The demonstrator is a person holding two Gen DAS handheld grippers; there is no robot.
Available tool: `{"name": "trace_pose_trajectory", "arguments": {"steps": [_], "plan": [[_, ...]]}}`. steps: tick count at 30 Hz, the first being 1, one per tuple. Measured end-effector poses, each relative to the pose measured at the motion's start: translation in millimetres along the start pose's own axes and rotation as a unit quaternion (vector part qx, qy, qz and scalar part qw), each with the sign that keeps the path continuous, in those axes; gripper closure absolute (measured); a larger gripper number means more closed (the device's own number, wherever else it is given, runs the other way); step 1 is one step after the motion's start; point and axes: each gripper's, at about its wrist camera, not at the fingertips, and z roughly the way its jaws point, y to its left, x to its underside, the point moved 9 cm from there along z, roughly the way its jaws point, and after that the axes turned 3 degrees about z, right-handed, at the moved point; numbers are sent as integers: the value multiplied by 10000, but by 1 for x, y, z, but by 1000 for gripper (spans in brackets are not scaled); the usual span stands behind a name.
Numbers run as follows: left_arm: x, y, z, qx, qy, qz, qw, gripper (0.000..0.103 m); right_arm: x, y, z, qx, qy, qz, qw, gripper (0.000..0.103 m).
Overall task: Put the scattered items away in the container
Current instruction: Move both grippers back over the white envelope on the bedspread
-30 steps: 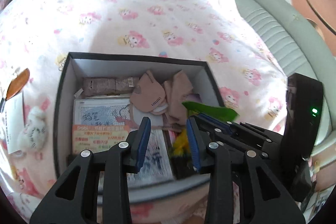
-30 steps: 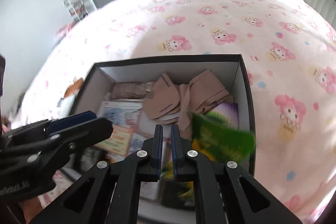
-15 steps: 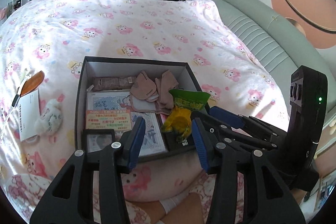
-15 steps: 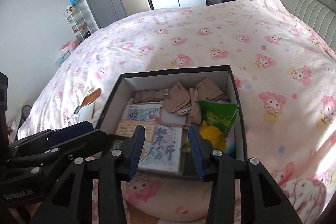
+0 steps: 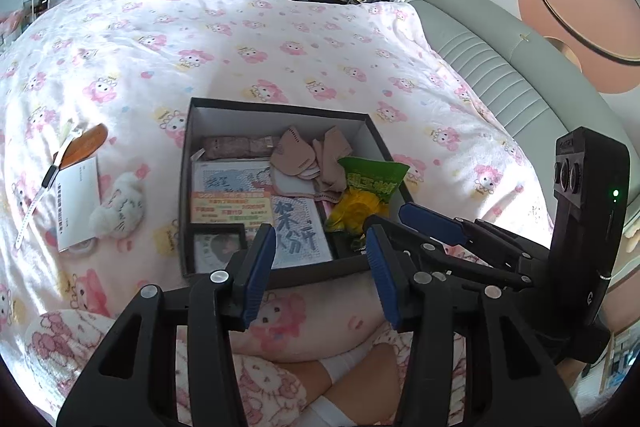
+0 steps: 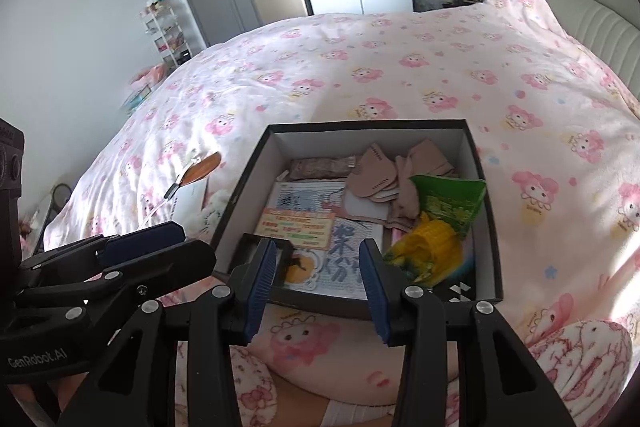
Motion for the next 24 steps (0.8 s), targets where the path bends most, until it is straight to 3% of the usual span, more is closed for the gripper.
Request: {"name": "trace_pose_trajectory", "arguments": {"steps": [16, 24], "plan": [[26, 76, -22, -260, 18, -494, 9984, 54, 19, 68, 40, -335, 484, -446, 9973, 64], [44, 138, -38, -572, -72, -1019, 9931, 54, 30, 123, 74, -875, 882, -747, 9894, 64]]}}
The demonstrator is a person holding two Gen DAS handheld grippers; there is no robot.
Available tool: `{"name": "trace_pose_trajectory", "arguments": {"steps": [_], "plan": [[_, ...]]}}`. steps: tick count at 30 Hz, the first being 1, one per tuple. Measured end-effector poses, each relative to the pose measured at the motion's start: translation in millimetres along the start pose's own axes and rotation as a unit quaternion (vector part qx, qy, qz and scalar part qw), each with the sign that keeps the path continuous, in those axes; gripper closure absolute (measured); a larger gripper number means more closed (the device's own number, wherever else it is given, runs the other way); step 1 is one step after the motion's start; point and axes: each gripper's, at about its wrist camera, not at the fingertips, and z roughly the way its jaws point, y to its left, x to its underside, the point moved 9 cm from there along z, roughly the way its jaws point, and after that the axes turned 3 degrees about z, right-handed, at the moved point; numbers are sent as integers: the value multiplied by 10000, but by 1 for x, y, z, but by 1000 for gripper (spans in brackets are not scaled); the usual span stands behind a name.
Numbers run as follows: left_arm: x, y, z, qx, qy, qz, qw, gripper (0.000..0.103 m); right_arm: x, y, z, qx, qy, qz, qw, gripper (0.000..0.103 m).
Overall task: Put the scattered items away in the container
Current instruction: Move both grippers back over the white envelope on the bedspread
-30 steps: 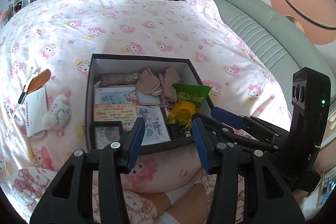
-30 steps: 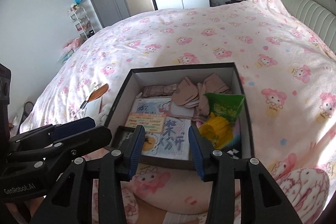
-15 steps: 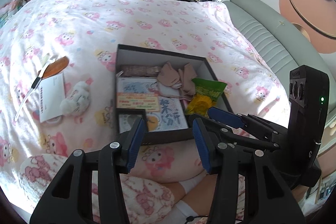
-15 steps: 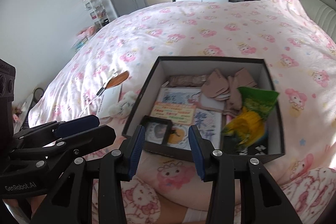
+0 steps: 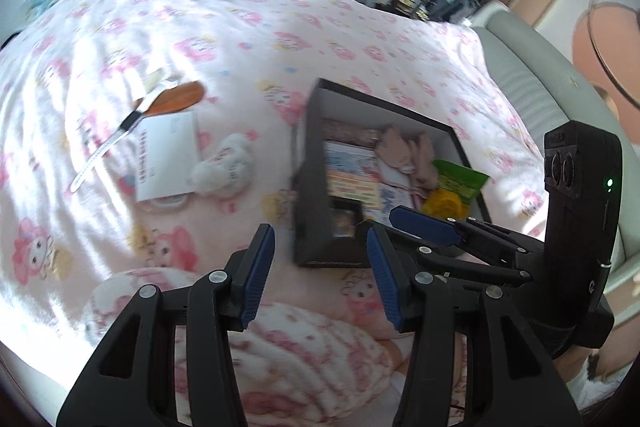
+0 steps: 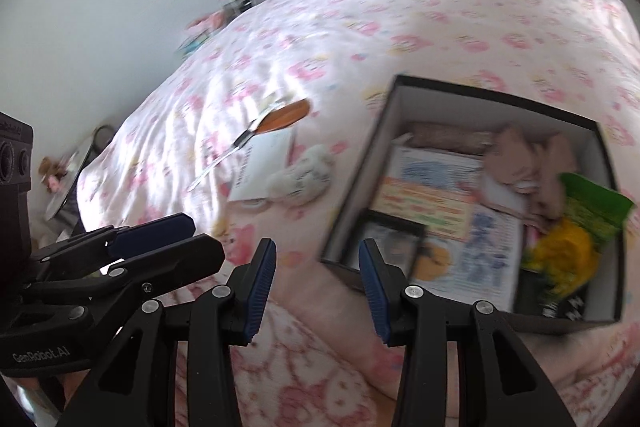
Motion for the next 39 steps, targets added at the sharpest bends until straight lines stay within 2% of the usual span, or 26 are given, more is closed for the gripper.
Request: {"name": "trace_pose_trajectory", "arguments": {"steps": [6, 11, 15, 16, 22, 24, 28, 33, 39], "plan": [[-5, 56, -6, -139, -97, -496, 9986, 54, -17, 45, 33, -156, 142, -427, 9989, 64], [-11, 101, 3, -244, -9, -966, 9950, 54, -27, 68, 68, -364, 373, -336, 9981, 64], [-12, 141, 19, -232, 189, -1487, 9884, 56, -35, 73, 95, -295, 538, -343, 9975, 64], [-13, 151, 23, -234, 219, -1582, 9869, 60, -38, 72, 100, -256, 558, -368, 9974, 64], [-14, 195, 58, -113, 543, -1923, 9798, 69, -42, 64, 140, -230, 901, -303, 9952, 64], [-13, 205, 73, -25, 718, -1992, 9773, 69, -34, 63, 154, -328, 1131, -204, 9928, 64], [-12, 214, 99, 376, 1056, -2146, 9702, 69, -21, 55, 178, -382, 1551, 55, 9871, 64], [-15, 219, 118, 540, 1256, -2177, 9664, 69, -27, 46, 191, -333, 1606, 241, 9862, 64], [-20, 227, 136, 538, 1318, -2216, 9647, 69, -41, 51, 210, -251, 1537, 187, 9876, 64]]}}
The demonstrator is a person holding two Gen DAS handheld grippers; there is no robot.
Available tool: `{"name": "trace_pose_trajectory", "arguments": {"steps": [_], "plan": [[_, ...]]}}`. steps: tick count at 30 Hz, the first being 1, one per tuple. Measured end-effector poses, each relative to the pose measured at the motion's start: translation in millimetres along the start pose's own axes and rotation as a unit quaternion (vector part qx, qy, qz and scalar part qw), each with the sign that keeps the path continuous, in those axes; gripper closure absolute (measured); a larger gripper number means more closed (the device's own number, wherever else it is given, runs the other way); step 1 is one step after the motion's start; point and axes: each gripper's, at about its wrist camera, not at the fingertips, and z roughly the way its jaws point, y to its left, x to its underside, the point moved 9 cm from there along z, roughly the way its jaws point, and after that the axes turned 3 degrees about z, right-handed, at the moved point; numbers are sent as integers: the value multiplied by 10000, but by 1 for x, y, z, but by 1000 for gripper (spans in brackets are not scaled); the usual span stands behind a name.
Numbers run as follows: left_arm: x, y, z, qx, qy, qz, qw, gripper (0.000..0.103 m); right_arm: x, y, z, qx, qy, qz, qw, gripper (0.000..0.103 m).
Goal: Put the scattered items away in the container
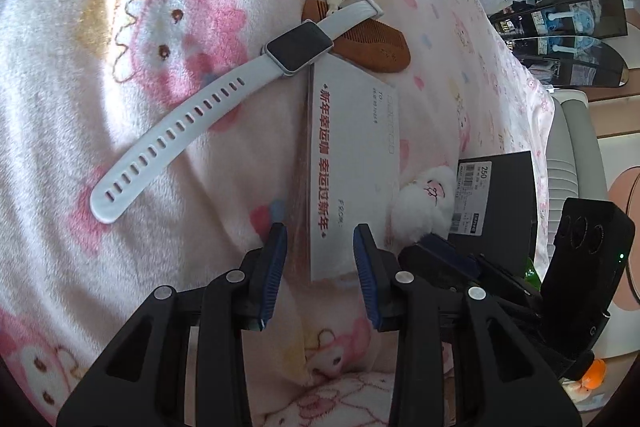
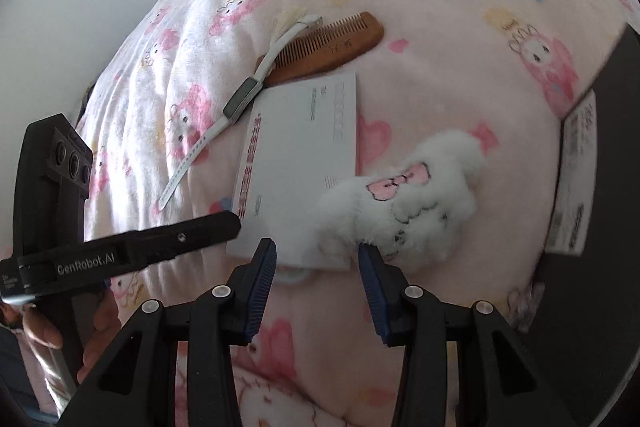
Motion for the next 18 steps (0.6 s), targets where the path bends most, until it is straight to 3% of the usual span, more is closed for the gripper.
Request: {"name": "trace_pose_trajectory", "arguments": {"steps": [3, 4, 7, 18], "plan": [[-4, 2, 8, -5, 34, -35, 10000, 70, -8, -1, 9, 130, -85, -31, 9999, 64], [-5, 3, 8, -6, 10, -27, 10000, 82, -11, -2, 10, 168, -114, -23, 9998, 64], [-6, 0, -3, 155, -152, 87, 9997, 87, -11, -3, 11, 241, -106, -30, 9996, 64], [28, 18, -55, 43, -498, 117, 9987, 90, 5, 13, -3, 76, -10, -167, 9998, 64]]}}
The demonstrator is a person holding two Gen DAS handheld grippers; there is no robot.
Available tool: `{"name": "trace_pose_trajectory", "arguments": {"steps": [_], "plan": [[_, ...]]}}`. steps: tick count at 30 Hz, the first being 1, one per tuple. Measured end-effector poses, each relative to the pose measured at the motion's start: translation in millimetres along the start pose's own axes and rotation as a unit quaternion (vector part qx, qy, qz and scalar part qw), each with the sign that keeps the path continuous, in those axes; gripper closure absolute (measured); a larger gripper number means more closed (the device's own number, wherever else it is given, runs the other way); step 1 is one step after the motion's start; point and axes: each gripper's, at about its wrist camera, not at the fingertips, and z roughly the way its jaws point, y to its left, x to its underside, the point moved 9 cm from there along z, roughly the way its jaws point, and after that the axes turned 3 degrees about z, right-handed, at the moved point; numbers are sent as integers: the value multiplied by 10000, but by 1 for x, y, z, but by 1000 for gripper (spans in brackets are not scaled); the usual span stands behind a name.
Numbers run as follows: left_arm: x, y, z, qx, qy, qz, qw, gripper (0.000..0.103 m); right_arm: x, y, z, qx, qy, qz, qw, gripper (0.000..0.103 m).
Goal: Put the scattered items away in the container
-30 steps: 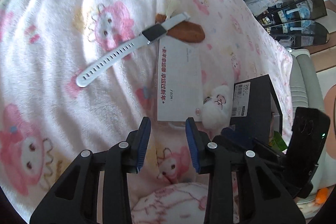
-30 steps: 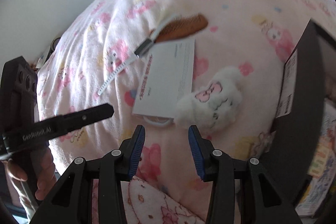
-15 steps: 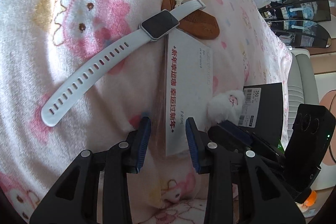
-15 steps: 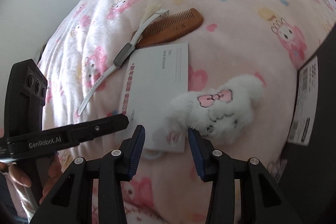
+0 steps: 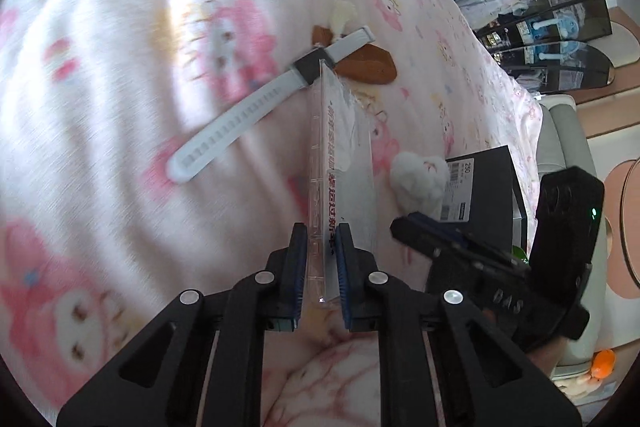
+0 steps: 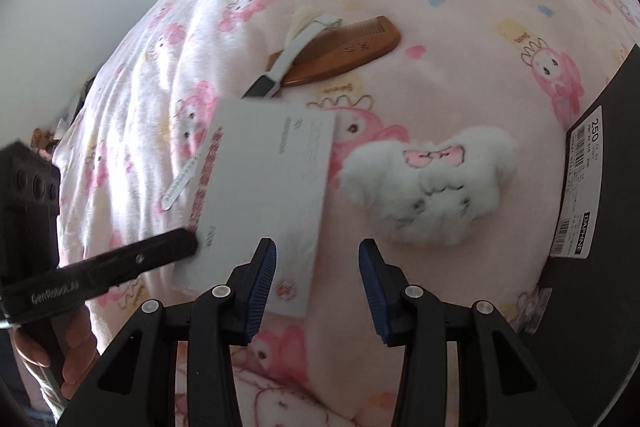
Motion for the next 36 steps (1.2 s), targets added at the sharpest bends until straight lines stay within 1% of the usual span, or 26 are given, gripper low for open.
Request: {"name": "trace_pose_trajectory", "arguments": {"steps": [2, 4, 5, 7, 10, 13, 15, 17, 18, 19, 20, 23, 25, 27, 28, 31, 33, 35, 36], "plan": [[5, 8, -2, -68, 23, -58, 10000, 90, 4, 7, 7, -18, 98, -81, 9999, 64], [6, 15, -1, -286, 44, -63, 9996, 90, 10, 11, 16, -115, 274, -68, 9995, 64], [6, 16, 0, -298, 62, -55, 9995, 90, 12, 12, 20, -156, 358, -43, 9992, 64], [4, 11, 3, -147, 73, -57, 9998, 90, 18, 13, 27, -250, 519, -6, 9983, 64], [1, 3, 6, -186, 73, 26, 9998, 90, 20, 20, 28, -479, 625, -26, 9969, 64], [0, -12, 5, -134, 46, 139, 9998, 89, 19, 29, 19, -713, 558, -99, 9958, 64], [1, -21, 2, -161, 12, 247, 9996, 88, 18, 29, 15, -665, 491, -149, 9965, 64], [0, -33, 1, 79, 18, 267, 9996, 88, 19, 29, 13, -705, 474, -132, 9963, 64], [-1, -39, 1, 125, 15, 285, 9995, 86, 20, 29, 11, -762, 485, -106, 9959, 64], [-2, -44, 1, 74, 2, 354, 9993, 86, 20, 29, 8, -766, 444, -99, 9960, 64], [-3, -50, 1, 53, 6, 424, 9991, 86, 20, 29, 6, -733, 383, -126, 9965, 64], [-4, -73, 5, 231, 102, 579, 9980, 86, 27, 24, -7, -611, 277, -311, 9973, 64], [-3, -90, 11, 323, 210, 738, 9965, 85, 34, 18, -14, -347, 168, -549, 9977, 64], [-1, -103, 20, 304, 328, 880, 9951, 84, 39, 14, -19, -168, 105, -719, 9972, 64], [0, -110, 25, 295, 382, 938, 9944, 82, 41, 12, -22, -155, 65, -736, 9971, 64], [3, -119, 34, 349, 511, 897, 9940, 80, 42, 9, -20, -261, 34, -499, 9984, 63], [3, -122, 36, 491, 542, 811, 9940, 80, 43, 7, -21, -490, 75, -222, 9985, 63], [2, -120, 35, 431, 491, 790, 9947, 80, 43, 11, -26, -829, 74, -55, 9965, 63], [1, -117, 34, 371, 448, 768, 9953, 80, 42, 11, -28, -855, 59, -14, 9963, 63]]}}
